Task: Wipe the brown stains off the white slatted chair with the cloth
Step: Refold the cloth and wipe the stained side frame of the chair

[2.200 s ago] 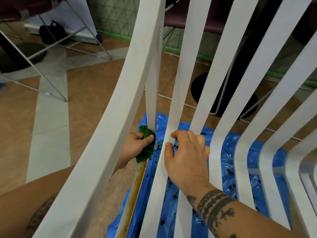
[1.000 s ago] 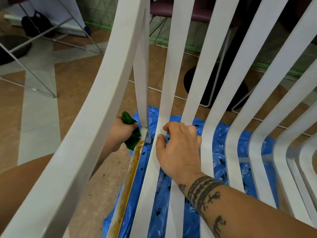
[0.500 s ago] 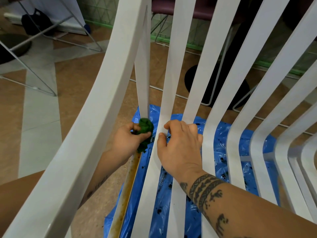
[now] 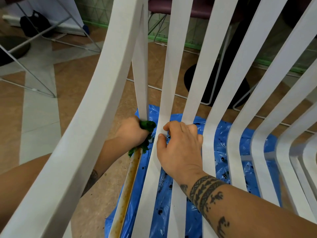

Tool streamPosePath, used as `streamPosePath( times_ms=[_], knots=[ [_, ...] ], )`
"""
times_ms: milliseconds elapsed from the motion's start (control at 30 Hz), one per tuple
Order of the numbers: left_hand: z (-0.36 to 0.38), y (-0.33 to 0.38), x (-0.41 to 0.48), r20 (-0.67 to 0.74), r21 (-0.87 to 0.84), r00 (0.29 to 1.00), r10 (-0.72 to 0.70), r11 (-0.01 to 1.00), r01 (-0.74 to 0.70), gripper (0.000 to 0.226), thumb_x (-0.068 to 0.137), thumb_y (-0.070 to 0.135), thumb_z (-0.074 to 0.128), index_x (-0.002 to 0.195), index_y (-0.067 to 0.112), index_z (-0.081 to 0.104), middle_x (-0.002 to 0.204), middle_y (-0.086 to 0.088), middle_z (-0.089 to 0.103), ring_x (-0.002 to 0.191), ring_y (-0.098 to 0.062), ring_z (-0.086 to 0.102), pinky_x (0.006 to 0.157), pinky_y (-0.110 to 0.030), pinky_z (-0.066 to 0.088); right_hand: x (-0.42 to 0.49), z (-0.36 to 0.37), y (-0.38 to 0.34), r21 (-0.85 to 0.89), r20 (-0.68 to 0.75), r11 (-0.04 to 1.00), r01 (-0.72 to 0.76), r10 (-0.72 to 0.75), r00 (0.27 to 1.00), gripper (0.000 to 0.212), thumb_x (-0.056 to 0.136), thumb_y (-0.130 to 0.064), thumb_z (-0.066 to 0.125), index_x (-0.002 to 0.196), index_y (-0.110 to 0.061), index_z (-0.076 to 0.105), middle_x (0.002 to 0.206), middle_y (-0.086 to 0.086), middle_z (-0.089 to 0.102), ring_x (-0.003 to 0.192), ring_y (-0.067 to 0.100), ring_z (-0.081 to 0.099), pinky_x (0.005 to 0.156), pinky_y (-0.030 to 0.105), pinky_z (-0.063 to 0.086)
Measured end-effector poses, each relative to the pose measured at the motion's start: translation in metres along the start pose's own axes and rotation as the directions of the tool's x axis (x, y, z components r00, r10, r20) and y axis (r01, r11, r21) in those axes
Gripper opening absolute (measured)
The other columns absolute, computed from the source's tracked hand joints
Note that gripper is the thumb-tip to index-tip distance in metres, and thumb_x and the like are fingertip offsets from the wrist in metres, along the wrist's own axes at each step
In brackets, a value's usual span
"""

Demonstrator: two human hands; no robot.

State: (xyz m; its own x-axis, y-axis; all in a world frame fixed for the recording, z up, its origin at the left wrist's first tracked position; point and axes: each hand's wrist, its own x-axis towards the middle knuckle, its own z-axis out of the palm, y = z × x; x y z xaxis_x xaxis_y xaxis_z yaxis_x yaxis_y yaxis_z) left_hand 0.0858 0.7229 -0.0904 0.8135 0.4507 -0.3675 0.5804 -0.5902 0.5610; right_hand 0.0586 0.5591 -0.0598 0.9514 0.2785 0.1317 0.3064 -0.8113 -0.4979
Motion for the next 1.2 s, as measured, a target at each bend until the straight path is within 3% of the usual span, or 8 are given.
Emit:
streamPosePath(
  times_ms=[167, 300, 400, 533, 700, 833, 1067, 1200],
  knots=[
    [-0.012, -0.006, 0.002, 0.052, -0.112, 0.993, -0.108, 0.987, 0.114, 0.014, 0.085, 0.015, 0.065, 0.097, 0.008, 0.067, 0.091, -0.014, 0.072, 0.079, -0.025, 0.070, 0.074, -0.044, 0.063, 0.000, -0.002, -0.001, 0.013, 0.020, 1.000, -0.015, 0.015, 1.000, 0.016, 0.094, -0.041, 0.049, 0.107, -0.032, 0.052, 0.105, -0.015, 0.056, 0.108, 0.014, 0.040, 0.095, 0.038, 0.034],
    [-0.027, -0.020, -0.004, 0.109, -0.274, 0.962, -0.249, 0.923, 0.270, 0.038, 0.098, 0.006, 0.059, 0.134, -0.005, 0.055, 0.128, -0.021, 0.061, 0.107, -0.031, 0.061, 0.086, -0.027, 0.057, 0.000, -0.003, -0.001, 0.021, 0.024, 1.000, -0.015, 0.015, 1.000, 0.014, 0.094, -0.040, 0.050, 0.105, -0.031, 0.052, 0.103, -0.015, 0.055, 0.107, 0.014, 0.040, 0.094, 0.037, 0.033],
    [-0.037, -0.038, -0.011, 0.159, -0.362, 0.934, -0.319, 0.861, 0.356, 0.054, 0.100, 0.019, 0.063, 0.147, 0.000, 0.044, 0.141, -0.022, 0.055, 0.125, -0.036, 0.057, 0.110, -0.044, 0.044, 0.001, -0.003, -0.002, 0.025, 0.032, 1.000, -0.019, 0.018, 0.999, 0.014, 0.094, -0.041, 0.048, 0.105, -0.032, 0.051, 0.103, -0.015, 0.054, 0.108, 0.014, 0.040, 0.095, 0.038, 0.034],
    [-0.031, -0.044, -0.012, 0.268, -0.599, 0.906, -0.328, 0.679, 0.424, 0.046, 0.101, 0.034, 0.059, 0.137, 0.004, 0.053, 0.123, -0.018, 0.067, 0.108, -0.032, 0.068, 0.096, -0.047, 0.055, 0.001, -0.003, -0.002, 0.011, 0.039, 1.000, -0.015, 0.014, 0.999, 0.015, 0.095, -0.041, 0.047, 0.106, -0.032, 0.051, 0.104, -0.015, 0.054, 0.108, 0.014, 0.039, 0.095, 0.038, 0.034],
    [-0.006, -0.025, -0.006, 0.357, -0.751, 0.872, -0.336, 0.452, 0.481, 0.032, 0.107, 0.038, 0.045, 0.115, 0.012, 0.063, 0.087, -0.008, 0.073, 0.072, -0.020, 0.070, 0.057, -0.034, 0.054, 0.000, -0.001, -0.001, 0.014, 0.009, 1.000, -0.012, 0.012, 1.000, 0.013, 0.095, -0.040, 0.050, 0.104, -0.032, 0.053, 0.102, -0.015, 0.056, 0.108, 0.015, 0.041, 0.095, 0.039, 0.034],
    [-0.001, -0.025, 0.000, 0.423, -0.751, 0.857, -0.295, 0.415, 0.514, 0.038, 0.106, 0.040, 0.044, 0.117, 0.009, 0.064, 0.070, -0.011, 0.075, 0.054, -0.023, 0.073, 0.045, -0.030, 0.055, 0.001, 0.001, -0.001, 0.006, 0.006, 1.000, -0.004, 0.004, 1.000, 0.012, 0.094, -0.040, 0.051, 0.103, -0.032, 0.053, 0.100, -0.015, 0.056, 0.106, 0.015, 0.042, 0.094, 0.039, 0.034],
    [0.004, -0.029, -0.005, 0.504, -0.702, 0.819, -0.276, 0.422, 0.574, 0.045, 0.105, 0.045, 0.046, 0.124, 0.008, 0.062, 0.080, -0.013, 0.076, 0.065, -0.026, 0.075, 0.057, -0.034, 0.057, 0.000, 0.002, 0.000, 0.007, -0.005, 1.000, 0.002, -0.002, 1.000, 0.011, 0.093, -0.039, 0.050, 0.101, -0.031, 0.052, 0.098, -0.015, 0.056, 0.105, 0.015, 0.042, 0.092, 0.039, 0.034],
    [0.000, -0.033, -0.011, 0.543, -0.611, 0.804, -0.241, 0.543, 0.576, 0.041, 0.106, 0.044, 0.044, 0.111, 0.007, 0.062, 0.070, -0.011, 0.074, 0.061, -0.024, 0.072, 0.061, -0.037, 0.054, 0.001, 0.002, 0.000, -0.002, -0.002, 1.000, 0.006, -0.006, 1.000, 0.013, 0.093, -0.040, 0.049, 0.102, -0.032, 0.052, 0.099, -0.015, 0.056, 0.105, 0.014, 0.042, 0.093, 0.039, 0.035]
  ],
)
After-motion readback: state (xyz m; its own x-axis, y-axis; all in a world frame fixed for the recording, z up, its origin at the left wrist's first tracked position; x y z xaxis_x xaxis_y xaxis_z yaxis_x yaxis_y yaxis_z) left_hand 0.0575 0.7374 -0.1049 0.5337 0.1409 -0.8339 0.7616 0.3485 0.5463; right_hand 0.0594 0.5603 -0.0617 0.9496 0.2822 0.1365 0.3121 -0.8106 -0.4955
